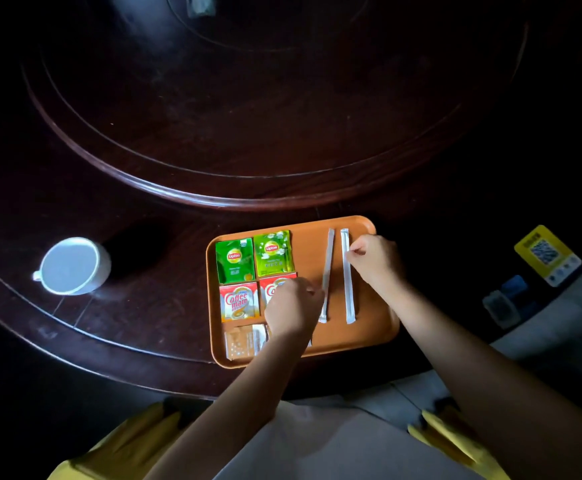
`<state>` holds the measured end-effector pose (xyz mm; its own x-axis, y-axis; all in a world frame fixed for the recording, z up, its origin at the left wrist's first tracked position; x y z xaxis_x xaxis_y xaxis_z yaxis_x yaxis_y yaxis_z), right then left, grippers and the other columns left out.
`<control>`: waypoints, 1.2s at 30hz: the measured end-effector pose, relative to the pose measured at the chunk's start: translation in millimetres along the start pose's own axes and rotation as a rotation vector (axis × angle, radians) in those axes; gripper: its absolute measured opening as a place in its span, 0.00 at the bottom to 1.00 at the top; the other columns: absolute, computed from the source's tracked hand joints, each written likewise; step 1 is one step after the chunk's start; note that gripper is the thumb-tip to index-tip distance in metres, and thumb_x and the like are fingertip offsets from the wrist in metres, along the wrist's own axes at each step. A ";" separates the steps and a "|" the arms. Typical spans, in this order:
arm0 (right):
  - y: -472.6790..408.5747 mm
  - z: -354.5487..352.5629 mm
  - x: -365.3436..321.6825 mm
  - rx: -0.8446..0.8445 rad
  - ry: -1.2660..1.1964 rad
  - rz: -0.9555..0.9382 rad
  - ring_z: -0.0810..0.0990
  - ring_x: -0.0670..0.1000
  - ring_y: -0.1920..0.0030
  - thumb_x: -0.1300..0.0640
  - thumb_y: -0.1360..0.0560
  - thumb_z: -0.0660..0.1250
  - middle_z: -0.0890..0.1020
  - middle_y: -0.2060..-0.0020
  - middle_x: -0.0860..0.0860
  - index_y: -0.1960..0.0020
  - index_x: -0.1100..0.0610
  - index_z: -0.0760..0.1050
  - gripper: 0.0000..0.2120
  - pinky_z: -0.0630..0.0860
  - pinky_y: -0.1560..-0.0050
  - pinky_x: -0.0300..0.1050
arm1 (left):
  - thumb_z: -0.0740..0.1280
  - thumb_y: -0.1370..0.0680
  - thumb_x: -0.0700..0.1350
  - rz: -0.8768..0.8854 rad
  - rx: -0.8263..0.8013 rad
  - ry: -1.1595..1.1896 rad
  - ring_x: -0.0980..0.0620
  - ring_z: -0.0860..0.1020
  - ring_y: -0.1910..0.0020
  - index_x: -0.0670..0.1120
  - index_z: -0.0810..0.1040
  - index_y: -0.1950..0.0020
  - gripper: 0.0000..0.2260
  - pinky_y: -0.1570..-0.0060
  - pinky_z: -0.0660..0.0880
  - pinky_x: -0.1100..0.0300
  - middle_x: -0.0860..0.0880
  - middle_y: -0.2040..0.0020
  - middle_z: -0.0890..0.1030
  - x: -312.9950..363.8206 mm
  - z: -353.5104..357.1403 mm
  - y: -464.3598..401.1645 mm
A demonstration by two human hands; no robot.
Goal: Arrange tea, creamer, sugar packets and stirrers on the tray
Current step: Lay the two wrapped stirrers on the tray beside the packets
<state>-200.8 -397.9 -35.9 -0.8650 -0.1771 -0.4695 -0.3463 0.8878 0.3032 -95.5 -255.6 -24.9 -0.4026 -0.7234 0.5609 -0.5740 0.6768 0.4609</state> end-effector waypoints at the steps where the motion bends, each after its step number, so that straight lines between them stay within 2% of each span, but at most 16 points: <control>1: 1.6 -3.5 1.5 0.025 0.028 -0.018 0.82 0.55 0.57 0.58 0.27 0.68 0.85 0.57 0.55 0.56 0.58 0.79 0.04 0.80 0.57 0.47 | 0.64 0.27 0.47 0.015 0.022 -0.026 0.43 0.81 0.57 0.45 0.81 0.56 0.08 0.60 0.76 0.57 0.44 0.58 0.84 -1.7 -2.6 0.3; 2: 4.7 -7.1 3.1 0.058 0.048 -0.048 0.82 0.56 0.55 0.58 0.27 0.69 0.84 0.55 0.54 0.53 0.57 0.78 0.05 0.81 0.54 0.49 | 0.64 0.26 0.47 0.064 0.051 -0.048 0.45 0.81 0.55 0.46 0.80 0.54 0.07 0.58 0.76 0.57 0.46 0.55 0.85 -0.9 -6.5 1.0; 4: 15.3 -11.8 2.6 0.116 0.116 -0.178 0.80 0.57 0.48 0.59 0.29 0.70 0.83 0.49 0.55 0.47 0.57 0.77 0.10 0.79 0.49 0.52 | 0.66 0.26 0.44 0.281 0.110 -0.136 0.46 0.79 0.50 0.46 0.79 0.48 0.08 0.53 0.76 0.55 0.46 0.50 0.84 8.8 -13.5 3.0; 6: 29.3 -11.7 0.1 0.141 0.201 -0.373 0.78 0.59 0.42 0.61 0.32 0.73 0.81 0.43 0.56 0.42 0.58 0.75 0.19 0.75 0.43 0.55 | 0.66 0.26 0.46 0.521 0.077 -0.340 0.43 0.73 0.42 0.47 0.73 0.37 0.18 0.46 0.73 0.51 0.45 0.38 0.78 20.8 -8.9 5.0; 8: 42.6 -7.5 0.9 0.106 0.286 -0.533 0.74 0.59 0.36 0.60 0.35 0.76 0.78 0.38 0.57 0.38 0.60 0.74 0.26 0.69 0.37 0.56 | 0.65 0.25 0.50 0.636 -0.081 -0.560 0.41 0.65 0.34 0.49 0.58 0.27 0.29 0.39 0.67 0.48 0.46 0.26 0.64 23.6 7.0 2.6; 10: 51.5 0.9 4.5 0.021 0.368 -0.621 0.69 0.57 0.31 0.55 0.34 0.75 0.75 0.34 0.56 0.35 0.59 0.71 0.29 0.62 0.33 0.56 | 0.64 0.25 0.53 0.697 -0.213 -0.741 0.41 0.59 0.31 0.50 0.47 0.25 0.35 0.35 0.63 0.48 0.48 0.22 0.51 22.4 21.7 -2.4; 12: 55.9 10.7 9.8 -0.070 0.426 -0.652 0.63 0.54 0.28 0.50 0.30 0.70 0.69 0.30 0.54 0.31 0.57 0.66 0.30 0.55 0.30 0.53 | 0.64 0.26 0.55 0.721 -0.248 -0.828 0.41 0.59 0.32 0.49 0.45 0.25 0.37 0.36 0.63 0.48 0.49 0.22 0.47 23.3 27.8 -6.6; 16: 56.2 23.7 18.0 -0.166 0.479 -0.637 0.54 0.50 0.25 0.45 0.27 0.65 0.61 0.25 0.50 0.27 0.54 0.57 0.33 0.45 0.27 0.49 | 0.64 0.26 0.57 0.730 -0.264 -0.869 0.41 0.59 0.32 0.49 0.48 0.26 0.36 0.37 0.64 0.48 0.49 0.22 0.48 22.6 31.0 -10.2; 26: 54.0 22.0 16.5 -0.165 0.473 -0.665 0.55 0.51 0.25 0.45 0.28 0.66 0.61 0.26 0.50 0.27 0.53 0.56 0.35 0.48 0.27 0.52 | 0.65 0.28 0.59 0.697 -0.203 -0.766 0.41 0.61 0.33 0.50 0.54 0.27 0.34 0.38 0.66 0.48 0.47 0.22 0.51 19.6 35.9 -10.6; 36: 58.8 17.3 24.8 -0.176 0.454 -0.690 0.54 0.51 0.25 0.47 0.29 0.67 0.62 0.26 0.51 0.29 0.53 0.61 0.31 0.49 0.27 0.53 | 0.65 0.28 0.60 0.686 -0.169 -0.743 0.40 0.62 0.33 0.49 0.55 0.27 0.35 0.39 0.66 0.45 0.46 0.23 0.54 14.6 42.6 4.5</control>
<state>-236.3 -342.7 -44.1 -0.4873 -0.8424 -0.2298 -0.8698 0.4451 0.2130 -134.4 -268.9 -44.0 -0.9794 -0.0360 0.1987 0.0311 0.9455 0.3241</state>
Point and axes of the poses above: each hand's wrist, its own y-axis away from the middle knuckle, its own z-axis out of the palm, x = y × z, the point moved 8 cm from there along -y, towards the middle knuckle
